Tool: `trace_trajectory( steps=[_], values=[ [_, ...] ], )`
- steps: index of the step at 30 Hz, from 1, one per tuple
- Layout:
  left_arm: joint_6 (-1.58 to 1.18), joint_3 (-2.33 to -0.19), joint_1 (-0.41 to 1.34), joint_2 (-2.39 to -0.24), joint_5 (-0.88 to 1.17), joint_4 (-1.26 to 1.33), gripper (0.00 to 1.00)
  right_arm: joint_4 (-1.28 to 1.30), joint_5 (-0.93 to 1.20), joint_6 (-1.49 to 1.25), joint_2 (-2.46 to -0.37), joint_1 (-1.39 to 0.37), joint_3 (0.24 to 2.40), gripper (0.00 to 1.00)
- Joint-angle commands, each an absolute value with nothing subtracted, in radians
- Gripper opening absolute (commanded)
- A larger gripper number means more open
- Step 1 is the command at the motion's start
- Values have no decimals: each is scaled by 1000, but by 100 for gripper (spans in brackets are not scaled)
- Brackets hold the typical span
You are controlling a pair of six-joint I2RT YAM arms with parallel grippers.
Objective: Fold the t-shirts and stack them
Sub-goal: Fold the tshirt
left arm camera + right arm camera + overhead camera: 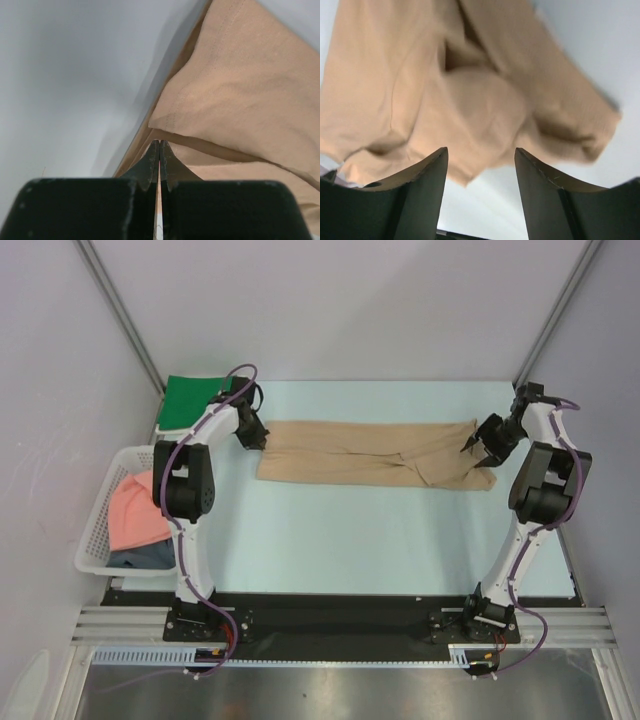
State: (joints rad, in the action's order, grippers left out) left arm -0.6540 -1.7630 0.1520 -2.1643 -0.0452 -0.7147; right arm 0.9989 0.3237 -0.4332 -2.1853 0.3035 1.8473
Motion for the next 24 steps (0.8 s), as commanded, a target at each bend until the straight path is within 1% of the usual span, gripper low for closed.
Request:
trace_trajectory(
  steps=[1,5,8,9,12,15,17,18,24],
  values=[
    [-640,-1749,144,-2131,-28,-669,0,895,392,-485,-2017,298,1720,62],
    [-621,-1746,144,-2128,-17,-663,0,833,408,-520,-1950,275,1591,63],
    [-603,-1720,144,-2111,-18,-640,0,766,452,-555,-1924,285,1476,60],
    [-601,-1710,144,-2093,-20,-635,0,744,475,-564,-1921,287,1454,51],
    [-598,-1690,143,-2080,-12,-621,1,667,491,-581,-1933,285,1425,40],
    [-597,-1687,144,-2088,-8,-618,0,667,457,-552,-1963,281,1462,40],
    [-597,-1689,143,-2089,17,-624,0,719,440,-529,-2000,284,1489,42],
    [-597,-1684,144,-2088,28,-617,0,742,424,-523,-2008,285,1505,45],
    [-594,-1672,144,-2075,17,-614,0,738,399,-509,-2025,299,1491,49]
  ],
)
